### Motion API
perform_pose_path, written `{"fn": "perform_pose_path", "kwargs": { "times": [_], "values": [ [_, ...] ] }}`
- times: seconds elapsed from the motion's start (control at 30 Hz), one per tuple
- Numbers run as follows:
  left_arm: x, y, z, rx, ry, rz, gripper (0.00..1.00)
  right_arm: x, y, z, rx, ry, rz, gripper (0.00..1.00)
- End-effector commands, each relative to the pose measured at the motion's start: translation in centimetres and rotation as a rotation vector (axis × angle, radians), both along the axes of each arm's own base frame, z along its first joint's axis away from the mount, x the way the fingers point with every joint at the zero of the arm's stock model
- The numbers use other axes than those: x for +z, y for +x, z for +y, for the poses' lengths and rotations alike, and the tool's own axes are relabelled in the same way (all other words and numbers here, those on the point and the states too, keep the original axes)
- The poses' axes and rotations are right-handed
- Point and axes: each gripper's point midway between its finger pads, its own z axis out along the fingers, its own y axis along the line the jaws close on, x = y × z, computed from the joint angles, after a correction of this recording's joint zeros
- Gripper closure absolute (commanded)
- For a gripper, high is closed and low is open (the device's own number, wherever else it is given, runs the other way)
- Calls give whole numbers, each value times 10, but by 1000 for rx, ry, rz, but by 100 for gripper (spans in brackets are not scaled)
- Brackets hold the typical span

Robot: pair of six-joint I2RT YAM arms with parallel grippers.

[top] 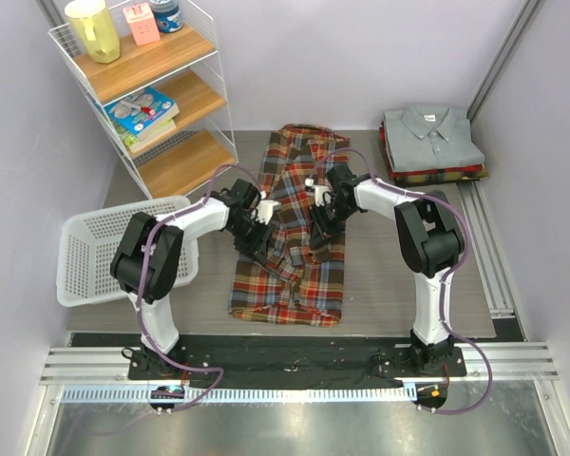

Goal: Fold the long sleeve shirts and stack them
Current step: Fold the shirt

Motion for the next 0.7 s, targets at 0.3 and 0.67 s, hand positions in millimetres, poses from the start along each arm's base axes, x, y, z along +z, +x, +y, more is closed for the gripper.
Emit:
{"fn": "perform_pose_path", "kwargs": {
  "times": [0.3,0.67],
  "values": [
    [14,-4,-7,4,-33,-12,83,-15,5,-3,1,-42,-8,72],
    [48,-30,1,-7,-38,47,100,14,6,5,0,15,-31,72]
  ]
}}
